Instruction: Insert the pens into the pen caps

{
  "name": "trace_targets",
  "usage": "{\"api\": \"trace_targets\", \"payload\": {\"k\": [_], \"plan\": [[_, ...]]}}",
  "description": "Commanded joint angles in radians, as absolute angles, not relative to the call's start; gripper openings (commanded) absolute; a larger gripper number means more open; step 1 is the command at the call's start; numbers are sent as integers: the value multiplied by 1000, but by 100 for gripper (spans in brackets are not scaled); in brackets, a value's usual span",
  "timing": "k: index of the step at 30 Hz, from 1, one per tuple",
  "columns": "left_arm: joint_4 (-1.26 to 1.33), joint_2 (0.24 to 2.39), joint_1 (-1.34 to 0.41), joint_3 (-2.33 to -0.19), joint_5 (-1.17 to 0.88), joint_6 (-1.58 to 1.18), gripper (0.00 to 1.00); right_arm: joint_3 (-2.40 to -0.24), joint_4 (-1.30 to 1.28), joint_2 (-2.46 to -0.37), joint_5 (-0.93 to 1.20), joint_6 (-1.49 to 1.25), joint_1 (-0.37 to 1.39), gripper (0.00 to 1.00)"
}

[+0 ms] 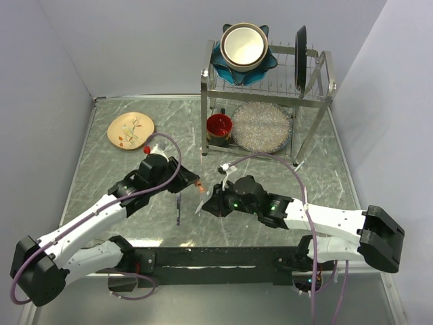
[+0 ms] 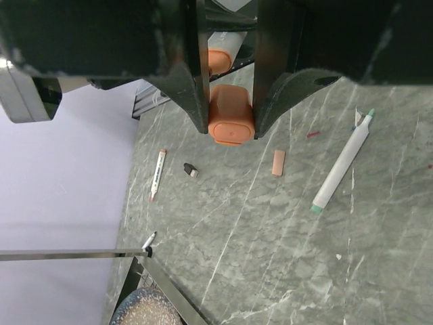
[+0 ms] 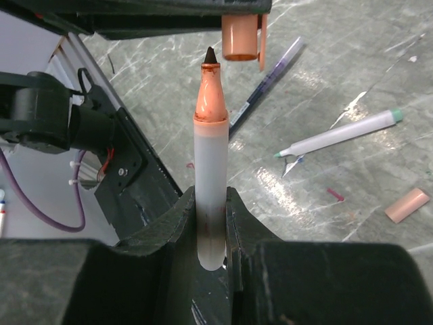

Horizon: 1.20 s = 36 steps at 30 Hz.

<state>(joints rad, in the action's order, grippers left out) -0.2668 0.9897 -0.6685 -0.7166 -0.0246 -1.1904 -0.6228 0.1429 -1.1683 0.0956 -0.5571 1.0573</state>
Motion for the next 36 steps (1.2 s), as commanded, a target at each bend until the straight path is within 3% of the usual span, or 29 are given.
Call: {"api": "trace_targets", "payload": {"k": [1, 36], "plan": [[-285, 951, -673, -770, -3, -1204, 1, -643, 199, -1175, 92, -563, 1074, 0], [-351, 862, -690, -723, -18, -1187, 1, -804, 106, -1264, 6, -548, 1100, 0]]}}
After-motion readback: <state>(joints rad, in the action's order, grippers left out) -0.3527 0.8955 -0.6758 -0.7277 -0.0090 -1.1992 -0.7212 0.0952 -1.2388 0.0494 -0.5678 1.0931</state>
